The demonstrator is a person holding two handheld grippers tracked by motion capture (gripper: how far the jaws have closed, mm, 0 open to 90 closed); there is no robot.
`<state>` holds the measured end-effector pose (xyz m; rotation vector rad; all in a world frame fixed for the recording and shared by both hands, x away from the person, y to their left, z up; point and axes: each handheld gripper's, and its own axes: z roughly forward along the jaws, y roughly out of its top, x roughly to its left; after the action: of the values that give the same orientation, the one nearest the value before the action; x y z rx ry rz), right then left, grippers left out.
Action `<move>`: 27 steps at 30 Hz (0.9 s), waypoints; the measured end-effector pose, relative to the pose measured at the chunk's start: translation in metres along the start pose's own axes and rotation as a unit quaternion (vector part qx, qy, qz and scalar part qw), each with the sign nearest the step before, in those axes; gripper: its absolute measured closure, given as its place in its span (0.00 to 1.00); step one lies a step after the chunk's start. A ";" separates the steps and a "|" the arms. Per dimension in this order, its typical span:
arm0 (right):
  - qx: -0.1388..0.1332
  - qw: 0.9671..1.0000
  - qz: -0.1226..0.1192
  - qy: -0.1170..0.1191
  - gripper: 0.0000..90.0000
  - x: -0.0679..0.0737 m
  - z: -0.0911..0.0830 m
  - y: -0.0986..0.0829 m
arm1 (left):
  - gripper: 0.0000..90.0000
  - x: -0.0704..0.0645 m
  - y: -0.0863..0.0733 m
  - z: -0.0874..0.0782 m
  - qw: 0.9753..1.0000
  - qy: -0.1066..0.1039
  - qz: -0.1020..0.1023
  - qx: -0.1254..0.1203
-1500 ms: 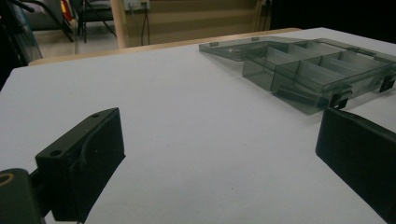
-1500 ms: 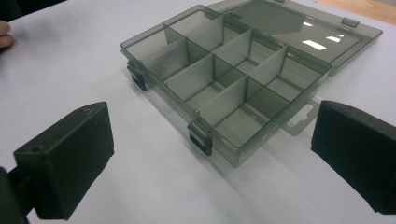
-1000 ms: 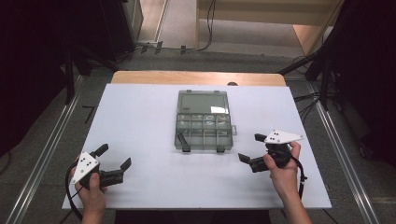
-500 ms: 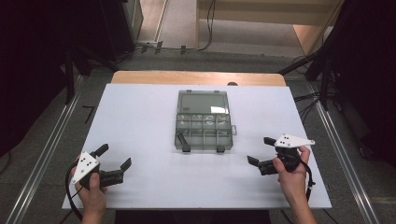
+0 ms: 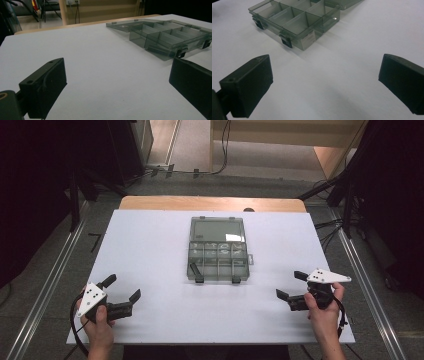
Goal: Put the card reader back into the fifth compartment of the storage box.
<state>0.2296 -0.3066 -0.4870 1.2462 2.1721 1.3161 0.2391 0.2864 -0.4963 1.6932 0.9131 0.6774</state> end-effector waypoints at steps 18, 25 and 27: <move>-0.023 0.999 0.022 -0.023 0.00 -0.016 -0.018 -0.021 | 0.01 0.000 0.000 0.000 1.000 0.000 0.000 0.000; -0.038 0.998 0.027 -0.035 0.00 -0.020 -0.025 -0.029 | 0.01 0.000 0.000 0.000 1.000 -0.001 0.000 0.000; -0.043 0.998 0.025 -0.033 0.00 -0.022 -0.026 -0.031 | 0.01 0.000 0.000 0.000 1.000 -0.001 0.000 0.000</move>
<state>0.2094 -0.3456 -0.5026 1.3011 2.0294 1.3525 0.2390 0.2861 -0.4964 1.6933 0.9118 0.6755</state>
